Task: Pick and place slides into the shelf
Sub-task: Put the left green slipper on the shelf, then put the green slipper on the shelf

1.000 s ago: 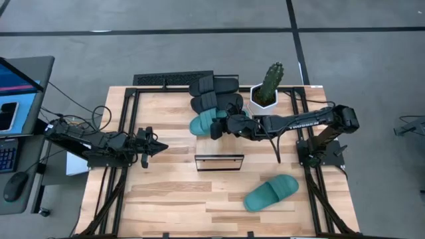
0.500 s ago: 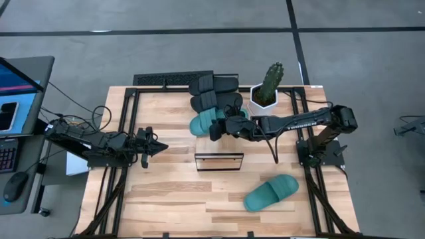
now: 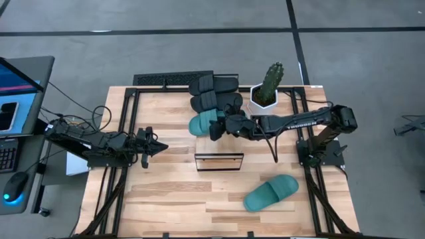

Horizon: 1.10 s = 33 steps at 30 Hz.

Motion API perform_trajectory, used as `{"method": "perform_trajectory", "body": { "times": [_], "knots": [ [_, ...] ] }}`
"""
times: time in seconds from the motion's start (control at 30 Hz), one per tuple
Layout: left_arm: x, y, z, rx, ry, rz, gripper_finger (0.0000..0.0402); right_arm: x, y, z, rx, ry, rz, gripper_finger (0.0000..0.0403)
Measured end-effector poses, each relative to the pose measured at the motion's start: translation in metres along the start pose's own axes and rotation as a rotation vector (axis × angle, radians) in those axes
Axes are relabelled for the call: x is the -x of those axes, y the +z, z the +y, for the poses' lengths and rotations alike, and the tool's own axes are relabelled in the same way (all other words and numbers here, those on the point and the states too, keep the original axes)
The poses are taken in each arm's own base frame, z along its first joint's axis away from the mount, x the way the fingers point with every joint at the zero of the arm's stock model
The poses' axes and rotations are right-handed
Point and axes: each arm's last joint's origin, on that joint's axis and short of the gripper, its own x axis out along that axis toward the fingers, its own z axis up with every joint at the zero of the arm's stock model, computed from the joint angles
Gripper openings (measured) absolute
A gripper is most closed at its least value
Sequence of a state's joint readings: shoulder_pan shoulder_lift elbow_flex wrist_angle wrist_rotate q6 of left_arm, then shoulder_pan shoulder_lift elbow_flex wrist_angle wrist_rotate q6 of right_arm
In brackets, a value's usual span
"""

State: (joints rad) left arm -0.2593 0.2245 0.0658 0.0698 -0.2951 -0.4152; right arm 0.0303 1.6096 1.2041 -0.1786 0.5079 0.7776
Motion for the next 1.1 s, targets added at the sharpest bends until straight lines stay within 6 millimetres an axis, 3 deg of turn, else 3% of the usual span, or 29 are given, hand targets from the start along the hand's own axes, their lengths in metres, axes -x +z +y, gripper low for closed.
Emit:
{"method": "perform_trajectory", "body": {
  "times": [0.27,0.43,0.57,0.67,0.8,0.93,1.1],
  "knots": [
    [0.0,0.0,0.0,0.009,0.002,0.005,0.0,0.031,0.021,0.003,0.078,0.081,-0.003,0.021],
    [0.0,0.002,-0.002,0.023,-0.045,-0.004,0.0,0.086,0.04,0.008,0.22,0.198,-0.079,0.0208],
    [0.0,0.003,-0.003,0.006,-0.056,-0.014,0.0,0.14,0.039,0.008,0.358,0.298,-0.064,0.0203],
    [0.0,0.003,-0.003,-0.009,-0.056,-0.015,0.0,0.173,0.023,0.004,0.436,0.361,0.038,0.0198],
    [0.0,0.006,-0.004,-0.031,-0.068,-0.047,0.0,0.202,-0.012,0.002,0.481,0.385,0.226,0.0193],
    [0.0,0.01,-0.006,-0.065,-0.082,-0.085,0.0,0.22,-0.055,0.007,0.526,0.356,0.314,0.0187],
    [0.001,0.019,-0.01,-0.097,-0.114,-0.189,0.0,0.225,-0.114,0.014,0.584,0.295,0.346,0.0179]
  ]
}}
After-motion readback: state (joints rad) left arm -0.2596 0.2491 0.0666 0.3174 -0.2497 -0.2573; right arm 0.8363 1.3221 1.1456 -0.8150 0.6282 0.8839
